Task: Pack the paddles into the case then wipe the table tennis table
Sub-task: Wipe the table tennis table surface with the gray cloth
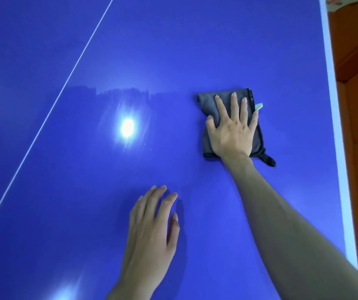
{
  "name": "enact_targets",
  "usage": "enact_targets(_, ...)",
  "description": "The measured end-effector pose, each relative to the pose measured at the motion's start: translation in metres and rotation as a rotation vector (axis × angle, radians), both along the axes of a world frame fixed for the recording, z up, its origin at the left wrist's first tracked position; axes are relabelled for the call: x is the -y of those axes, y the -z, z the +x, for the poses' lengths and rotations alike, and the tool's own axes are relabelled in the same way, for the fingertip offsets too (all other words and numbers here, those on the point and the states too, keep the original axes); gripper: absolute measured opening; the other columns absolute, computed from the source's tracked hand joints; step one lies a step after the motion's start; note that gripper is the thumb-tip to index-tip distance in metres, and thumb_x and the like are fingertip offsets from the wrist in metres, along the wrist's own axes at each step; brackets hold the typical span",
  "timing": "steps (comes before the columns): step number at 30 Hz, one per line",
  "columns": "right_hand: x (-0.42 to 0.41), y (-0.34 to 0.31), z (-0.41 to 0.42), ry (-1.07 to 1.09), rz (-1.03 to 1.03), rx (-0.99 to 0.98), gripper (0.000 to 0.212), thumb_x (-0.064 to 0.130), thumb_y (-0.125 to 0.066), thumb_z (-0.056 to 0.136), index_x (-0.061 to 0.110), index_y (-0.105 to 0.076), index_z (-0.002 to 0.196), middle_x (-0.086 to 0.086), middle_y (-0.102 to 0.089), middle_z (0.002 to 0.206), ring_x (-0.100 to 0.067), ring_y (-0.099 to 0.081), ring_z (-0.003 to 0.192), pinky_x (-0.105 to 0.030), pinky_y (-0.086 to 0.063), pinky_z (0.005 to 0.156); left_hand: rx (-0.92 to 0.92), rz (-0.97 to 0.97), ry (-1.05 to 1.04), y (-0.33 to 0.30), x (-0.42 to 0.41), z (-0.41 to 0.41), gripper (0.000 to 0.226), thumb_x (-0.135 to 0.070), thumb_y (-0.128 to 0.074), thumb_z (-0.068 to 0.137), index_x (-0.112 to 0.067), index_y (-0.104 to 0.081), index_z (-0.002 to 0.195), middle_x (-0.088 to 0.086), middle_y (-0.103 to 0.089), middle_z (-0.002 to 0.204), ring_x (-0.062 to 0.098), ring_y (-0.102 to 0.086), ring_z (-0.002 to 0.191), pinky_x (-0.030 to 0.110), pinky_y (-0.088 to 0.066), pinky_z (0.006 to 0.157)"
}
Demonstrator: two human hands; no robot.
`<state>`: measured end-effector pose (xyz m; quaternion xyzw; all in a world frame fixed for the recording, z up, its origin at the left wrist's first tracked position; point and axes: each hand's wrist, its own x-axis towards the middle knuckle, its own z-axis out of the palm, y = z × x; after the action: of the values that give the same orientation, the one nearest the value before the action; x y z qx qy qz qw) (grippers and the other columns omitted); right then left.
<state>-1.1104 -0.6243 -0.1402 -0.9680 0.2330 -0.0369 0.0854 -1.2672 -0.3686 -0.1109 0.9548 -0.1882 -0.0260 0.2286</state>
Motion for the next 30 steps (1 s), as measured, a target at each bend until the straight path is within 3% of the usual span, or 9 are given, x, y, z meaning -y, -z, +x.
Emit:
enact_targets(5,0.004,-0.004,-0.001,-0.034,-0.003,-0.04,0.063,0.052,-0.024,0.104,0.04,-0.013,0.164,0.0,-0.005,0.174,-0.026,0.003,0.16,-0.056,0.005,0.127,0.006,0.033,0.003,-0.008,-0.004,-0.007,0.038,-0.032,-0.044,0.104,-0.025,-0.052,0.141,-0.003,-0.049,0.149,0.022,-0.041,0.146,0.043,-0.04,0.113)
enact_targets(9,-0.018,-0.006,-0.043,-0.049,0.004,-0.009,0.062,0.052,-0.026,0.102,0.039,-0.021,0.163,-0.001,-0.012,0.174,-0.027,-0.003,0.16,-0.056,0.001,0.127,0.0,0.019,-0.004,-0.015,-0.018,-0.024,0.038,-0.022,-0.057,0.1,-0.022,-0.057,0.138,-0.003,-0.05,0.148,0.021,-0.041,0.146,0.044,-0.043,0.113)
enact_targets(14,-0.064,-0.006,-0.134,-0.028,-0.013,0.023,0.064,0.052,-0.027,0.1,0.037,-0.03,0.161,-0.003,-0.022,0.171,-0.03,-0.015,0.159,-0.057,-0.008,0.127,0.017,0.0,0.044,-0.021,-0.04,-0.057,0.036,-0.021,-0.057,0.1,-0.02,-0.058,0.136,-0.002,-0.053,0.145,0.02,-0.043,0.144,0.044,-0.045,0.111)
enact_targets(30,-0.233,-0.01,-0.467,0.07,-0.038,-0.042,0.064,0.048,-0.041,0.099,0.035,-0.032,0.161,-0.005,-0.025,0.17,-0.031,-0.02,0.158,-0.056,-0.016,0.126,0.104,-0.034,0.171,-0.034,-0.148,-0.235,0.034,-0.015,-0.062,0.098,-0.013,-0.062,0.131,0.007,-0.059,0.138,0.029,-0.05,0.138,0.047,-0.045,0.109)
